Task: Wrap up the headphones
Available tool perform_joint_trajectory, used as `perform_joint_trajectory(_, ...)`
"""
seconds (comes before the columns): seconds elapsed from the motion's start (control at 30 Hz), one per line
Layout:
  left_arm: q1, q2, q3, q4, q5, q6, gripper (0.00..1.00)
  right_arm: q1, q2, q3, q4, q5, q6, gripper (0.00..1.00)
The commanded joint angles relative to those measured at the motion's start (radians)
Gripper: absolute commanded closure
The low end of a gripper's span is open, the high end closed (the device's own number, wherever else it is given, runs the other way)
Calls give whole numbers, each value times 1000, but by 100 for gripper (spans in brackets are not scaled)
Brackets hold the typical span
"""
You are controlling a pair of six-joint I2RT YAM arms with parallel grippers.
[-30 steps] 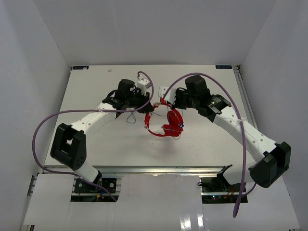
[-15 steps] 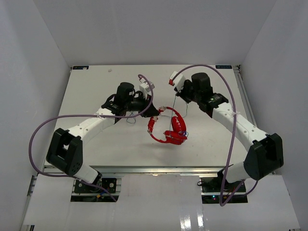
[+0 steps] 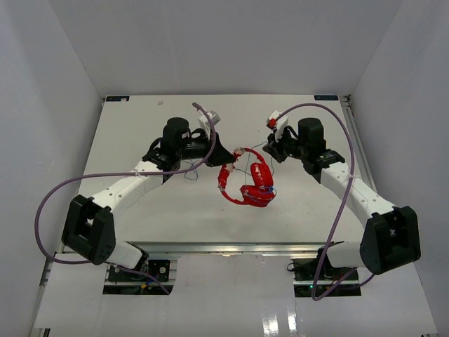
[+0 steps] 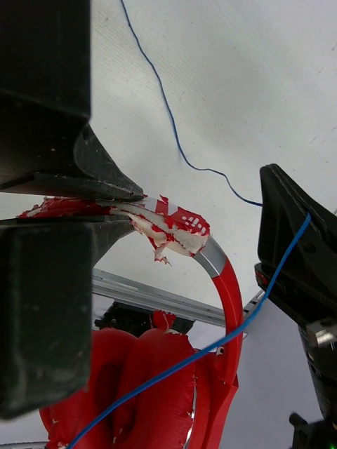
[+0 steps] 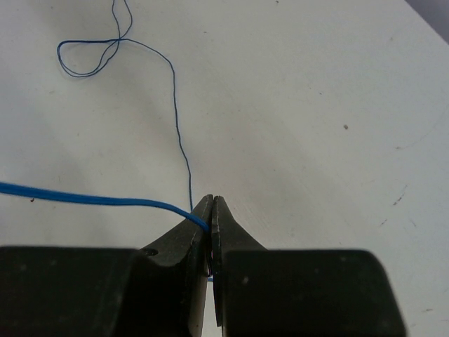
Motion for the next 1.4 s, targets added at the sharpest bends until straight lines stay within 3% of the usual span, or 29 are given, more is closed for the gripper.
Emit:
perform_joint_trajectory(0.0,-1,-101,81,66,52,-67,100,-43,7,-18,114,-111,93,92)
perform_joint_trajectory(0.2,-1,-104,152,24,16,-65,100,-90,37,-41,166,-89,149,92)
perform_joint_trajectory(0.9,-1,-80,327,10,-100,-217,100,-117,122,-113,304,-261,279,92)
perform_joint_trajectory(1.13,-4,-46,368,27,-181,-301,100,-119,140,-106,404,-509,362,90)
perform_joint_trajectory(1.23,-6,-35,384,32,-240,-339,100,-115,181,-86,527,-626,485,85)
perform_joint_trajectory(1.37,-9,-28,418,16,-278,-359,100,-96,242,-30,622,-661,561,79)
